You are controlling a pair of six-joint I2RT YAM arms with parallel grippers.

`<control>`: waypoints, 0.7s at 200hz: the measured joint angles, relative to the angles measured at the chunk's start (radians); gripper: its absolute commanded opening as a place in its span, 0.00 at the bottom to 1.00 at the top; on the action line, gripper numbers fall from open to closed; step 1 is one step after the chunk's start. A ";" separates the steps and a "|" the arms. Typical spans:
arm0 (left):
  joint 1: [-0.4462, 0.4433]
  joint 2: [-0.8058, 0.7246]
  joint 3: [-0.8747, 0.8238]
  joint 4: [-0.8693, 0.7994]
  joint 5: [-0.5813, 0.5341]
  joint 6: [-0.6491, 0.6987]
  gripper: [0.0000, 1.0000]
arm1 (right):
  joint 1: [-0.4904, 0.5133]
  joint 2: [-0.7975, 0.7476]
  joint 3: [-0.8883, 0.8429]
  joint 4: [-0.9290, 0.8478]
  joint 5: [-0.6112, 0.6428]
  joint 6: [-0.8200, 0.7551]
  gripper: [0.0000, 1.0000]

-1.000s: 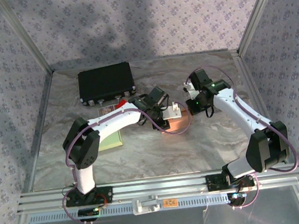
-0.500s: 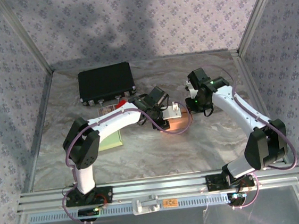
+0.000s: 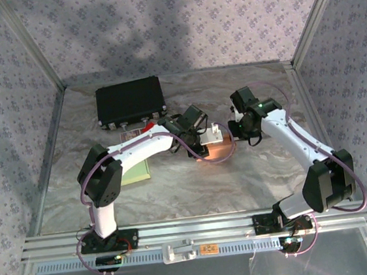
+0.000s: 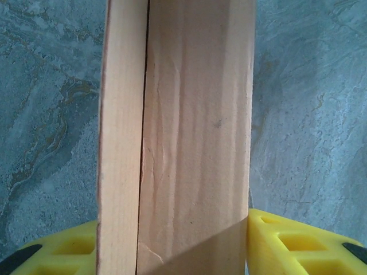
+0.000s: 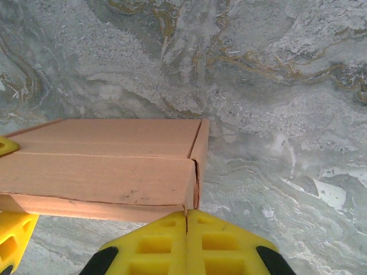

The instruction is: Fold the paper box

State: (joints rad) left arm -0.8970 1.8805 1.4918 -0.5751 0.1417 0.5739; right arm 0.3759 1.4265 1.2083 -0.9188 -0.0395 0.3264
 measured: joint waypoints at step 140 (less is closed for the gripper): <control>0.023 -0.136 -0.074 0.016 -0.011 -0.189 0.67 | 0.044 -0.071 -0.098 0.070 0.071 0.026 0.00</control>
State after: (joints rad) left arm -0.8745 1.7447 1.4178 -0.5591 0.1310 0.3851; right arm 0.4198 1.3556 1.1099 -0.8490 0.0311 0.3523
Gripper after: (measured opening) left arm 0.671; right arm 0.052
